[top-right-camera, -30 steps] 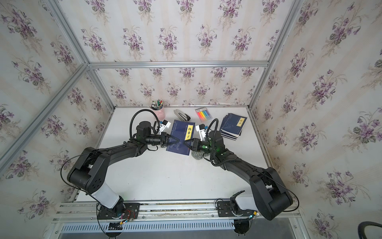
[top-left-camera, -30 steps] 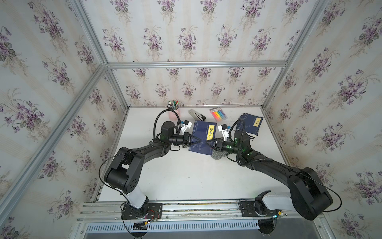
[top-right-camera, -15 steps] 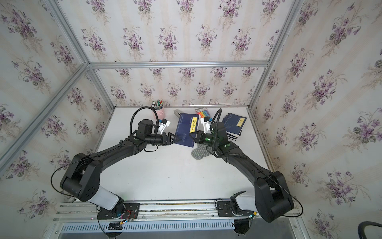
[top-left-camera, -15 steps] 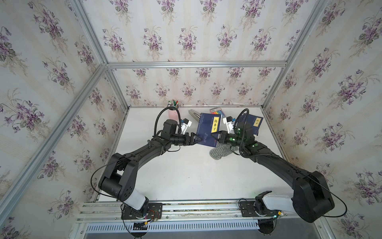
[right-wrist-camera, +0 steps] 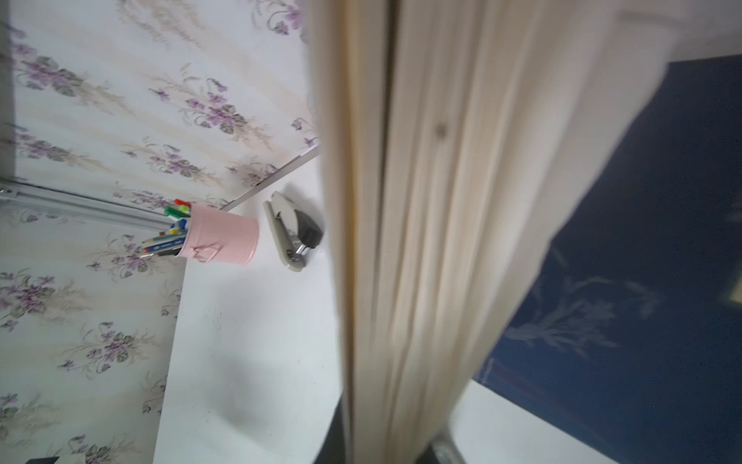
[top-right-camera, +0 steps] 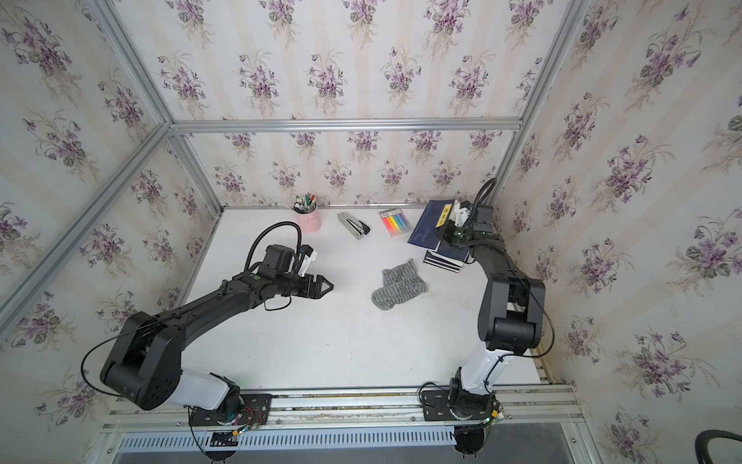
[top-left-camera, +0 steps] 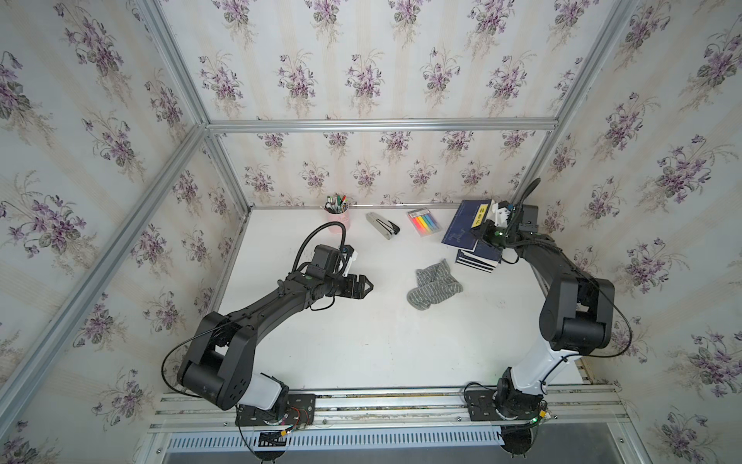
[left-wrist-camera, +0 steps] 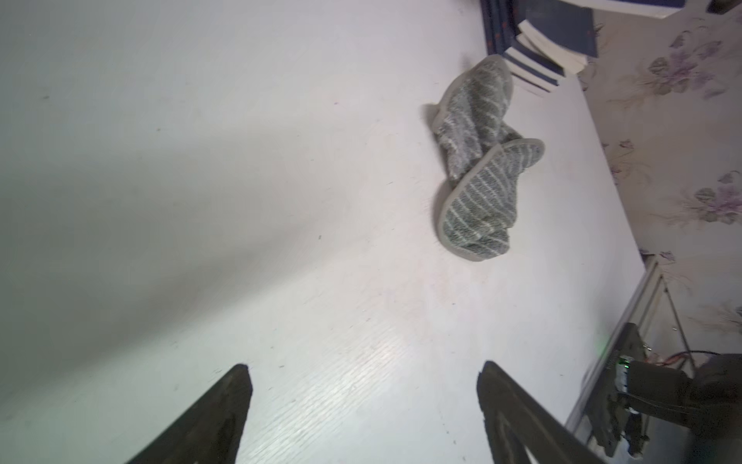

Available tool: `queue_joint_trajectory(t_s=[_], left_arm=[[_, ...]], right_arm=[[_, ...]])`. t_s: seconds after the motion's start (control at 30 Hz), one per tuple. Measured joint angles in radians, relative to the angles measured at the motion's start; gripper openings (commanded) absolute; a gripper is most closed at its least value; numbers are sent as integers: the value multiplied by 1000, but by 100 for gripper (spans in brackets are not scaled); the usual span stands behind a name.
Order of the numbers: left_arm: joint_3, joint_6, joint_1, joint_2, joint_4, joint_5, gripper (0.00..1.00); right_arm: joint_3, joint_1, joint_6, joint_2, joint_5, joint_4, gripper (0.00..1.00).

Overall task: Wipe the cover of the book
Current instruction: Place the book on the book.

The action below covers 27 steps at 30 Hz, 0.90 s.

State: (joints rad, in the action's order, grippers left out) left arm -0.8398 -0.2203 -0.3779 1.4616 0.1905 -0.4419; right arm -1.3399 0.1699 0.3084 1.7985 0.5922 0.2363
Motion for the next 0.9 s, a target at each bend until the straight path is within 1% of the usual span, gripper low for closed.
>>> queue_joint_trajectory(t_s=[0.07,0.23,0.43,0.53,0.9], left_arm=[[16,3,7,-8,3,30,89],[26,13,7,-32,-16,85,89],[39,17,7,-35,-16,121,89],[42,18,7,-36,-15,128,89],[42,20,7,-23,-15,128,89]], right_arm=[[-47,39,-33,39,2,46,0],[-95,120,-94,122,18,121,0],[-125,200,-110,235,42,164,0],[-138,214,-117,267,55,174,0],[-223,212,-162,349,47,211,0]])
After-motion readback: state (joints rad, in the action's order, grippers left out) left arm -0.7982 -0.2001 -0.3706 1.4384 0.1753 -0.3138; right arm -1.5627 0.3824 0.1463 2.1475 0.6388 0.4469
